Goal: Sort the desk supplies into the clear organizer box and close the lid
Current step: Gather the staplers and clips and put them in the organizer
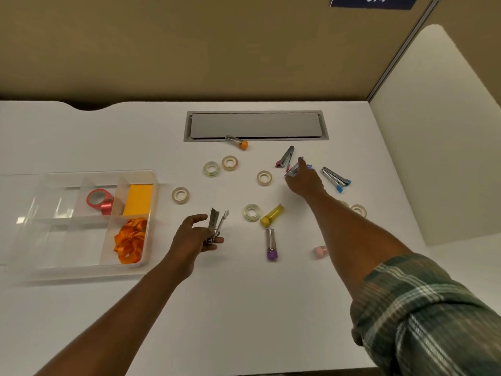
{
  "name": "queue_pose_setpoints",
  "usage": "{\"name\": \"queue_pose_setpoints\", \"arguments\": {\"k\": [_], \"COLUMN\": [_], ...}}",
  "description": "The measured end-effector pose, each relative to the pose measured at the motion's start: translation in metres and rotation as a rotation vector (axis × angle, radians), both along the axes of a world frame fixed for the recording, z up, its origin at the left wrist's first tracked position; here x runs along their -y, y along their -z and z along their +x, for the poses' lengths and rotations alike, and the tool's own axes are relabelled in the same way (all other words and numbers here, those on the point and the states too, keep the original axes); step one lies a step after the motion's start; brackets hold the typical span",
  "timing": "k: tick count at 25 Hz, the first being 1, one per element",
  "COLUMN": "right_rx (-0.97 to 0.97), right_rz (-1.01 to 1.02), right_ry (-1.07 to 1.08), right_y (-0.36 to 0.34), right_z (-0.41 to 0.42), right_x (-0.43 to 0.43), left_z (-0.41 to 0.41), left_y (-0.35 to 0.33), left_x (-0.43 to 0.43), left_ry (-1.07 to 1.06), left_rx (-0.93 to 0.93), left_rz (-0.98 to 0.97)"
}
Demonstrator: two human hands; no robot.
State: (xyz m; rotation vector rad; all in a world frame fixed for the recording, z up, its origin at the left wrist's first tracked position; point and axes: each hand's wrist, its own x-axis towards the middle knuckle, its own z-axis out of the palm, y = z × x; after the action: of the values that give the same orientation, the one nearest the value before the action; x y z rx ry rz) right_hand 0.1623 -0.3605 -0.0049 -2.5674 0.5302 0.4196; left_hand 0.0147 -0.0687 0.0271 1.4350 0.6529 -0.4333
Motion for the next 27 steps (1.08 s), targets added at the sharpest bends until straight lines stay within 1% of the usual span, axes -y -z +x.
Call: {"name": "queue_pose_setpoints", "arguments": {"k": [4,7,9,12,14,16,17,19,21,22,24,26,27], "right_rx": [0.009,0.062,0.051,0.023,0.029,0.108,0.171,0.234,0.202,0.162,0.071,-0.010,-0.042], "right_rz": [-0.059,-0.066,-0.070,-0.036,0.030,0.190,0.325,0.695,1.097,1.248,1.409,1.471,1.465], "right_ry": [0.055,0.131,0.179,0.263,0.338,0.443,0.506,0.590,0.590,0.592,0.558,0.475,0.436], "right_y": [0.007,0.013,0.017,0.019,0.016,0.011,0.007,-0.007,-0.022,-0.029,-0.043,-0.058,-0.064], "right_z": [0.022,0.018,0.011,0.002,-0.005,-0.014,-0.020,-0.037,-0.059,-0.071,-0.091,-0.108,-0.114], "right_x": [0.004,0.001,-0.001,-0.002,0.000,-0.004,-0.008,-0.027,-0.059,-0.078,-0.120,-0.169,-0.194], "left_z": [-0.004,-0.007,-0.010,-0.015,-0.018,-0.021,-0.022,-0.024,-0.024,-0.023,-0.021,-0.020,-0.019], "left_y": [-0.006,-0.005,-0.004,-0.003,-0.006,-0.010,-0.014,-0.024,-0.034,-0.038,-0.045,-0.050,-0.053], "left_x": [-0.004,-0.005,-0.004,-0.002,-0.003,-0.009,-0.013,-0.023,-0.040,-0.051,-0.075,-0.104,-0.119], "left_ry": [0.006,-0.013,-0.031,-0.021,-0.005,-0.011,-0.023,-0.052,-0.050,-0.042,-0.020,0.004,0.005], "left_rx": [-0.018,-0.026,-0.044,-0.064,-0.077,-0.088,-0.092,-0.087,-0.037,-0.002,0.074,0.139,0.157], "left_rz": [-0.029,-0.031,-0.046,-0.087,-0.123,-0.175,-0.202,-0.257,-0.298,-0.303,-0.281,-0.247,-0.229]}}
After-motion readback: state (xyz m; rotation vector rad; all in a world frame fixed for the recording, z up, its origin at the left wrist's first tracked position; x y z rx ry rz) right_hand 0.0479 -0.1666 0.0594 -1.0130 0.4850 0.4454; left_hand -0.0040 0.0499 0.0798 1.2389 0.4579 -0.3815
